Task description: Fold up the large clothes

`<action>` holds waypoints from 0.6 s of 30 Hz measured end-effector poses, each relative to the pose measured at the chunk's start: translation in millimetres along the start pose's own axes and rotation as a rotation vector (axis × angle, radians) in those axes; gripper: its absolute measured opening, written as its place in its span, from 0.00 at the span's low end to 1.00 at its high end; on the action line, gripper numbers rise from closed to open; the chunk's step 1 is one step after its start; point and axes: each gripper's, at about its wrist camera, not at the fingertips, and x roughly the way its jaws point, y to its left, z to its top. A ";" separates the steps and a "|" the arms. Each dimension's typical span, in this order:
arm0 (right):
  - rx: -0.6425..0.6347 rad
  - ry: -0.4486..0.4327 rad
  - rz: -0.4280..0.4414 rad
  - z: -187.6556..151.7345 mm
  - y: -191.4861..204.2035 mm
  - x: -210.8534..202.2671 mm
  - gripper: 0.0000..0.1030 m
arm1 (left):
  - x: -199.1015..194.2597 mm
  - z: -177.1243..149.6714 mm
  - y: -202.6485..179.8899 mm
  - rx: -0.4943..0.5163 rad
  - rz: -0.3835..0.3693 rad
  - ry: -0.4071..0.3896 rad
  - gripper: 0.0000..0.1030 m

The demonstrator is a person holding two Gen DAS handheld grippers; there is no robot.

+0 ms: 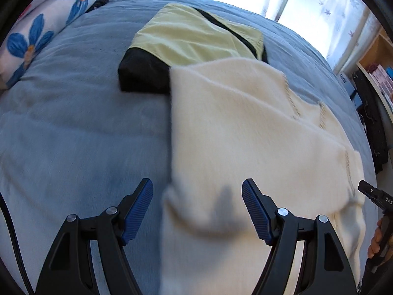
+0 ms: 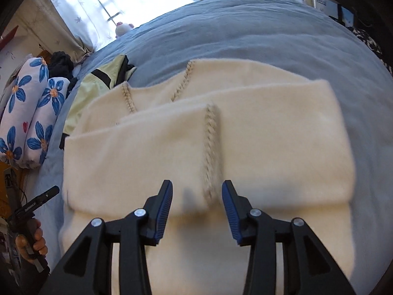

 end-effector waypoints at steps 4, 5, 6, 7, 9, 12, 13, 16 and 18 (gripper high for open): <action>0.015 0.018 -0.006 31.3 -1.3 32.0 0.41 | 26.6 26.0 -0.5 0.013 0.009 0.021 0.71; 0.023 0.026 -0.005 36.9 -3.7 40.1 0.41 | 33.5 30.8 0.7 0.011 0.010 0.028 0.71; 0.034 0.036 -0.002 40.6 -6.6 47.5 0.41 | 40.2 34.9 1.6 0.009 0.013 0.036 0.71; 0.042 0.044 0.000 42.9 -8.4 53.9 0.41 | 45.9 38.7 3.6 0.005 0.014 0.043 0.71; 0.053 0.046 0.007 42.8 -11.9 62.0 0.41 | 57.6 43.4 7.0 -0.012 -0.001 0.060 0.71; -0.017 0.011 0.002 38.2 -3.6 62.4 0.34 | 63.7 48.0 10.4 -0.030 -0.056 0.024 0.42; -0.048 0.003 -0.022 37.2 -0.1 61.7 0.26 | 63.4 48.9 9.9 -0.031 -0.067 0.012 0.29; -0.093 -0.032 -0.026 39.6 5.5 53.7 0.14 | 57.0 52.0 6.8 -0.030 -0.041 -0.039 0.13; -0.102 -0.088 -0.009 43.1 8.4 42.0 0.14 | 49.9 50.1 0.7 -0.002 -0.012 -0.082 0.12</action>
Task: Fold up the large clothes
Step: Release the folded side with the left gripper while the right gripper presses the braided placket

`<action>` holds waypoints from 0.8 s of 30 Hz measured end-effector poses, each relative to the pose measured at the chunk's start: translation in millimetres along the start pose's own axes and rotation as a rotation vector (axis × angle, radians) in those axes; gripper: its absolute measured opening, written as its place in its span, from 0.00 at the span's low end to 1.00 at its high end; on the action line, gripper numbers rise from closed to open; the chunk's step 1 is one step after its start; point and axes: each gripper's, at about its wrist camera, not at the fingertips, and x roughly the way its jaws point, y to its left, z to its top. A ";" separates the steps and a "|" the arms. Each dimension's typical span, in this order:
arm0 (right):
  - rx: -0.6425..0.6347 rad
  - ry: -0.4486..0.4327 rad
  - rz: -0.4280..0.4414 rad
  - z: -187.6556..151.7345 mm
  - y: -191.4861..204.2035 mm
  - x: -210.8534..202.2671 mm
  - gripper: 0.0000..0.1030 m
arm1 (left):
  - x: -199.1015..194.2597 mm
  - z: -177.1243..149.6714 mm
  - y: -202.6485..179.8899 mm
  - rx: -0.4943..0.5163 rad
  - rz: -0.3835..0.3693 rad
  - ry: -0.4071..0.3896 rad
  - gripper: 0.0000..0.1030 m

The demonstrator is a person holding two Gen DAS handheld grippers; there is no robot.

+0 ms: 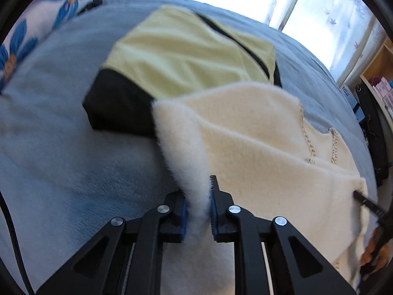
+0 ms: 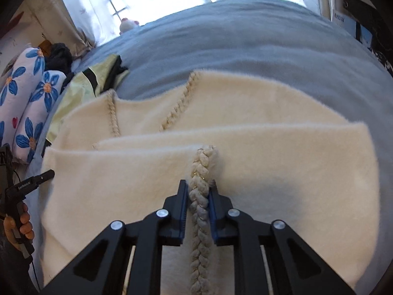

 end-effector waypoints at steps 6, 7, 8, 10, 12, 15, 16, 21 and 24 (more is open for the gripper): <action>0.005 -0.050 -0.061 14.3 5.5 15.8 0.15 | 3.2 0.6 0.2 -0.024 0.031 -0.077 0.12; 0.008 -0.013 -0.088 14.0 4.4 26.9 0.16 | 9.3 -0.6 1.7 -0.027 0.036 -0.066 0.13; 0.008 0.018 -0.113 12.1 3.9 36.4 0.19 | 13.7 -1.9 1.8 -0.022 0.043 -0.061 0.14; 0.014 0.010 -0.114 10.6 4.7 33.2 0.22 | 14.3 -2.0 -0.3 -0.001 0.068 -0.061 0.21; 0.029 0.035 -0.118 10.4 4.1 24.7 0.29 | 8.6 -0.8 -2.1 0.015 0.099 -0.055 0.33; 0.017 0.006 -0.130 5.1 4.7 6.4 0.29 | -14.2 -0.7 -0.8 0.026 0.143 -0.074 0.43; 0.013 -0.005 -0.131 2.4 6.6 -1.2 0.29 | -22.5 -2.1 -1.1 0.026 0.147 -0.082 0.44; -0.010 0.006 -0.058 -18.9 25.0 -20.6 0.29 | -58.8 -23.1 -33.8 0.083 0.083 -0.122 0.44; -0.046 0.045 -0.019 -31.7 53.7 -19.0 0.29 | -64.5 -45.3 -71.4 0.151 0.047 -0.130 0.44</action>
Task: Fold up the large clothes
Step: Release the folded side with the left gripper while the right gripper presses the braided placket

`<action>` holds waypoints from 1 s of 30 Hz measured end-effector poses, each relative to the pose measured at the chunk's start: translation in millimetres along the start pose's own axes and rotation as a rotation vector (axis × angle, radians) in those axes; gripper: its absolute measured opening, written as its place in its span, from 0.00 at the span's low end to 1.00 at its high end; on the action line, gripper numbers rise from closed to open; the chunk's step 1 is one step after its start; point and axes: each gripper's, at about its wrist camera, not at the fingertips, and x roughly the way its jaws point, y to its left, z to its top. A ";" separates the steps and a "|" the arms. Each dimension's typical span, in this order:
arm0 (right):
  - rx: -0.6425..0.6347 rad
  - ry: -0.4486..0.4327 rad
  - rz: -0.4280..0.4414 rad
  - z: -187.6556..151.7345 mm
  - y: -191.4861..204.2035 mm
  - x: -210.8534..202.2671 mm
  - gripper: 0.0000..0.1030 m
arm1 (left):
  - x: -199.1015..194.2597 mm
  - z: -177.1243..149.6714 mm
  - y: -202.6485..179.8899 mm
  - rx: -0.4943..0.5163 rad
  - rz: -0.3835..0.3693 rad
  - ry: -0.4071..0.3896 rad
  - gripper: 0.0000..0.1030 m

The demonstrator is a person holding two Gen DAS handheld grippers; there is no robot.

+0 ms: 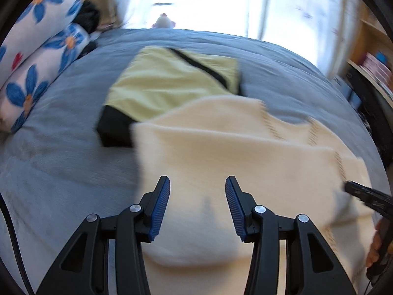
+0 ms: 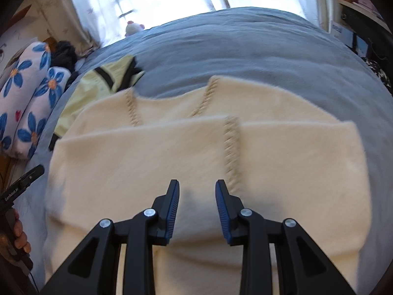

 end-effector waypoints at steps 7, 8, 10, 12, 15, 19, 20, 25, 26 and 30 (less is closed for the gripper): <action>-0.115 0.024 0.077 -20.8 65.2 9.4 0.30 | 20.3 -33.3 -56.9 0.004 -0.054 0.107 0.49; -0.125 0.037 0.065 -23.1 68.0 14.2 0.30 | 25.9 -38.5 -59.3 0.002 -0.040 0.129 0.50; -0.117 0.060 0.056 -25.6 63.3 24.0 0.28 | 42.0 -47.2 -55.2 -0.007 -0.004 0.175 0.51; -0.117 0.048 0.053 -26.5 49.8 22.5 0.19 | 45.1 -49.7 -45.1 -0.008 -0.005 0.161 0.52; -0.106 0.002 -0.143 -23.6 17.1 15.6 0.19 | 41.7 -46.1 -22.7 -0.010 0.096 0.141 0.52; 0.021 -0.001 -0.085 -24.4 -41.1 6.5 0.09 | 41.7 -45.1 14.9 -0.071 0.081 0.151 0.52; 0.036 0.001 -0.077 -24.3 -45.8 3.1 0.08 | 39.5 -45.5 18.4 -0.074 0.067 0.148 0.52; 0.070 0.015 -0.070 -26.5 -43.8 -4.0 0.11 | 30.9 -46.0 11.5 -0.072 0.116 0.134 0.56; 0.072 0.023 -0.078 -26.9 -41.8 -3.7 0.12 | 30.0 -45.6 8.8 -0.075 0.120 0.136 0.58; 0.065 0.020 -0.084 -29.7 -32.3 -9.8 0.12 | 19.0 -43.2 5.6 -0.076 0.129 0.133 0.61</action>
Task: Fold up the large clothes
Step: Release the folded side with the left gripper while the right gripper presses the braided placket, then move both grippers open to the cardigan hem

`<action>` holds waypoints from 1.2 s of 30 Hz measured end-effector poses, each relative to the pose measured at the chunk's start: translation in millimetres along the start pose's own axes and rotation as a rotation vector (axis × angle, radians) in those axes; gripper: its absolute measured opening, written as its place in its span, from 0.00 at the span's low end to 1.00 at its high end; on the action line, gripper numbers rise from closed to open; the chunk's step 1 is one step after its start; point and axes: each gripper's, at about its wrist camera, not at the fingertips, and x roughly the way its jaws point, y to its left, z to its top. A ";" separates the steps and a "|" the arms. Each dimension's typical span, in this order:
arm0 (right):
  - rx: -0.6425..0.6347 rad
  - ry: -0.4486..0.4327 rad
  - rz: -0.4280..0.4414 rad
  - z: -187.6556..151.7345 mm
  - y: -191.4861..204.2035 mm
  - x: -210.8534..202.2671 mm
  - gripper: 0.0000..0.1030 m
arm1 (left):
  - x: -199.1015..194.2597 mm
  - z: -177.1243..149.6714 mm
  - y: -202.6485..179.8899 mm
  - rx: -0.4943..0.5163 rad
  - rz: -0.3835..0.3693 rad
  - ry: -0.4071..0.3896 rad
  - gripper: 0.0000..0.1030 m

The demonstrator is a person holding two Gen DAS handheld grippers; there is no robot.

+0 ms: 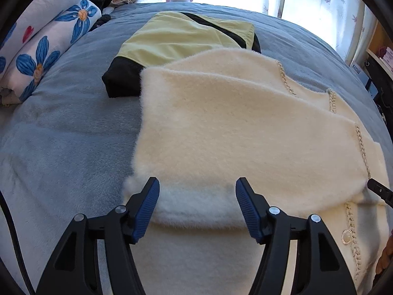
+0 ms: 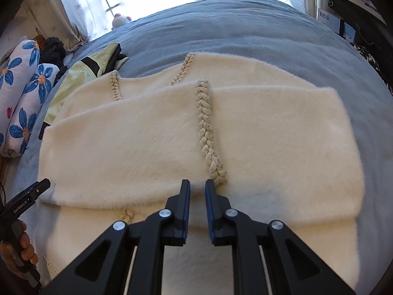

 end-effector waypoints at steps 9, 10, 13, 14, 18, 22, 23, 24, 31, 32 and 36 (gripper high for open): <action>0.041 -0.028 0.042 -9.3 -2.8 -37.9 0.12 | -49.7 -5.6 1.1 -0.029 -0.035 -0.067 0.61; 0.041 -0.034 0.045 -11.2 -2.2 -43.9 0.12 | -56.9 -7.1 0.9 -0.030 -0.039 -0.075 0.61; 0.044 -0.052 0.056 -18.5 -0.8 -64.6 0.12 | -78.7 -12.3 0.4 -0.027 -0.046 -0.093 0.61; 0.044 -0.059 0.061 -20.5 -0.7 -71.2 0.12 | -86.4 -14.3 -0.4 -0.023 -0.044 -0.099 0.62; 0.044 -0.094 0.076 -31.8 -0.3 -103.3 0.13 | -119.3 -25.7 -3.4 -0.010 -0.032 -0.127 0.62; 0.032 -0.129 0.076 -45.8 1.2 -133.8 0.20 | -148.9 -37.9 -2.9 -0.010 -0.023 -0.154 0.66; 0.027 -0.140 0.074 -50.0 1.6 -141.9 0.23 | -158.0 -42.4 -2.8 -0.009 -0.022 -0.161 0.67; 0.019 -0.154 0.070 -55.2 2.5 -150.9 0.26 | -165.2 -46.3 -2.5 -0.009 -0.021 -0.168 0.67; -0.014 -0.197 0.077 -86.2 7.4 -192.8 0.29 | -213.6 -77.9 -2.1 -0.001 -0.033 -0.207 0.70; -0.016 -0.201 0.079 -90.6 8.0 -197.2 0.29 | -220.6 -83.3 -1.7 -0.001 -0.037 -0.217 0.70; -0.035 -0.211 0.076 -106.8 10.2 -213.6 0.29 | -240.9 -101.6 0.1 -0.012 -0.049 -0.249 0.77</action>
